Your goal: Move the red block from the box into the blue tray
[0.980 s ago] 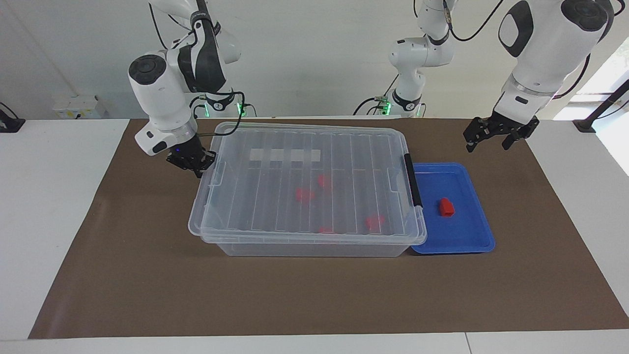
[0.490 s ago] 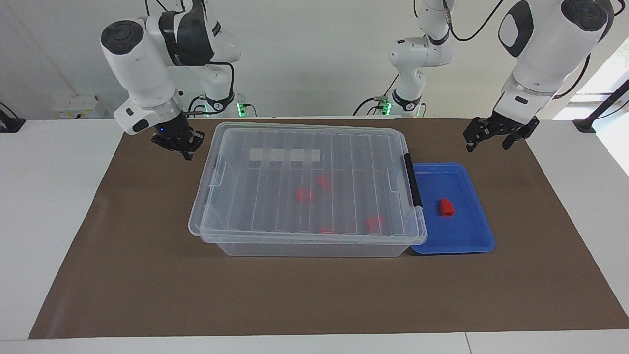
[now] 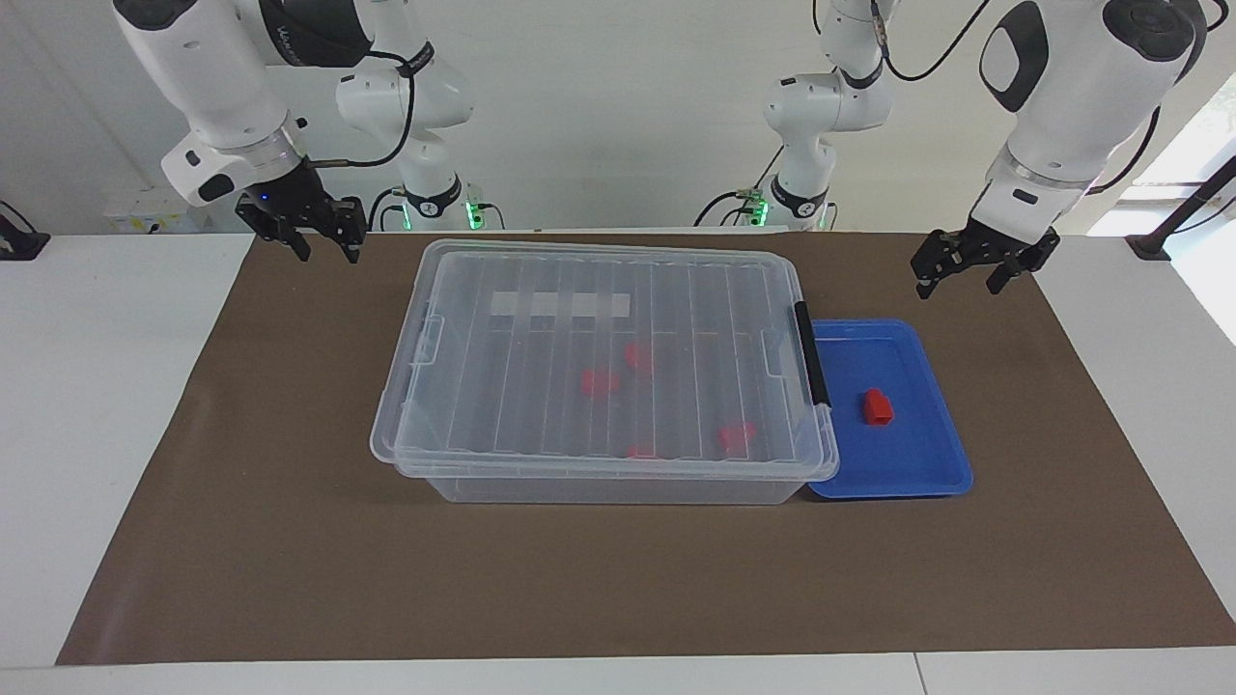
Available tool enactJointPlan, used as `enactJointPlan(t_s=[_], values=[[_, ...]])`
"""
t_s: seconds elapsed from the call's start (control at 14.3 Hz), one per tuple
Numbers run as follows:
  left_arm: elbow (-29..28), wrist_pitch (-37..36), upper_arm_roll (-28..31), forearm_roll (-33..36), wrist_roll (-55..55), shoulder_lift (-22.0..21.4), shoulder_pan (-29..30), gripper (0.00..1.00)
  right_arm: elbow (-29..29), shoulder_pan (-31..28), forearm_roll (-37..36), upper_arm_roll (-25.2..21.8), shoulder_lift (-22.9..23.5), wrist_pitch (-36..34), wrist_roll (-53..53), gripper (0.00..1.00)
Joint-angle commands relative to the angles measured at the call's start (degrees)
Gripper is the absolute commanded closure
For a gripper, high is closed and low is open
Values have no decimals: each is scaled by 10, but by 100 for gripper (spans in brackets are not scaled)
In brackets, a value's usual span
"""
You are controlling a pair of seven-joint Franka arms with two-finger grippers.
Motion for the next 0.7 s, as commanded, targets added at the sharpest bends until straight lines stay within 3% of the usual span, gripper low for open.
enactJointPlan(t_s=[0.0,0.14,0.35,0.63], values=[[-17,-1,0,8,-6,-15,-1,0,11,-6,3,-11,10,3,-14,0],[-17,-1,1,8,-6,-15,-1,0,22,-3,-2,-9,19,1,-14,0],[-17,0,0,8,-6,-15,-1,0,59,1,-6,-14,67,-18,-15,0],[-16,-1,1,8,-6,-15,-1,0,70,-10,-3,-8,62,-16,-14,0]])
